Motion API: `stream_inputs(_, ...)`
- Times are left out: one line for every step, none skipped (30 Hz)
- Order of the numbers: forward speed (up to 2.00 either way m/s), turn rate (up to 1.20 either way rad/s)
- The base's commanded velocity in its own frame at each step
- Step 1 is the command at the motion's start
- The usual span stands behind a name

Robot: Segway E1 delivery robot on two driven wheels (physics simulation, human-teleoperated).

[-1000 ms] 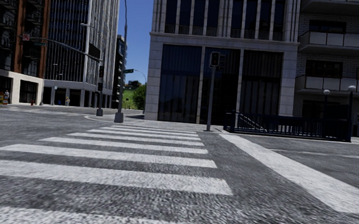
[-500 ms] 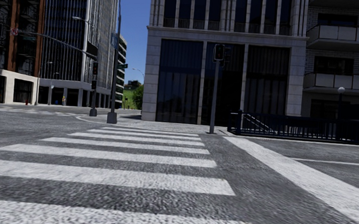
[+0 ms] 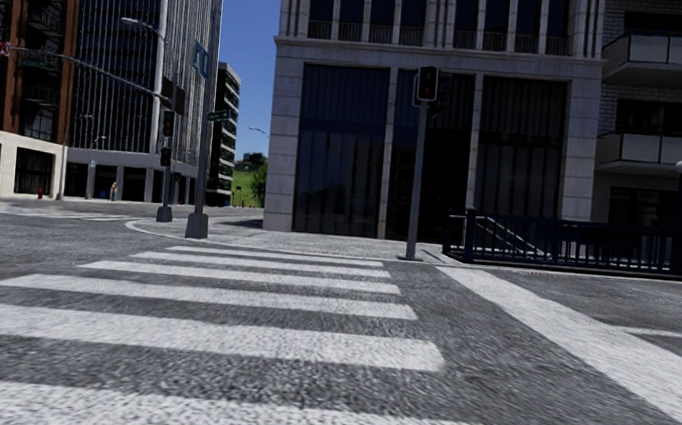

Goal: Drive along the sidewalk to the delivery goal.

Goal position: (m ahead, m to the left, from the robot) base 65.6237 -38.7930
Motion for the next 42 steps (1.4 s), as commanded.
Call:
stream_inputs(2.0,0.0)
stream_inputs(2.0,0.0)
stream_inputs(2.0,0.0)
stream_inputs(2.0,0.0)
stream_inputs(2.0,0.0)
stream_inputs(2.0,0.0)
stream_inputs(2.0,0.0)
stream_inputs(2.0,0.0)
stream_inputs(2.0,0.0)
stream_inputs(2.0,0.0)
stream_inputs(2.0,0.0)
stream_inputs(2.0,0.0)
stream_inputs(2.0,0.0)
stream_inputs(2.0,0.0)
stream_inputs(2.0,0.0)
stream_inputs(2.0,0.0)
stream_inputs(2.0,0.0)
stream_inputs(2.0,0.0)
stream_inputs(2.0,0.0)
stream_inputs(2.0,0.0)
stream_inputs(2.0,0.0)
stream_inputs(2.0,0.0)
stream_inputs(2.0,0.0)
stream_inputs(2.0,0.0)
stream_inputs(2.0,0.0)
stream_inputs(2.0,0.0)
stream_inputs(2.0,0.0)
stream_inputs(2.0,0.0)
stream_inputs(2.0,0.0)
stream_inputs(2.0,0.0)
stream_inputs(2.0,0.0)
stream_inputs(2.0,0.0)
stream_inputs(2.0,0.0)
stream_inputs(2.0,0.0)
stream_inputs(2.0,0.0)
stream_inputs(2.0,0.0)
stream_inputs(2.0,0.0)
stream_inputs(2.0,0.0)
stream_inputs(2.0,0.0)
stream_inputs(2.0,0.0)
stream_inputs(2.0,0.0)
stream_inputs(2.0,0.0)
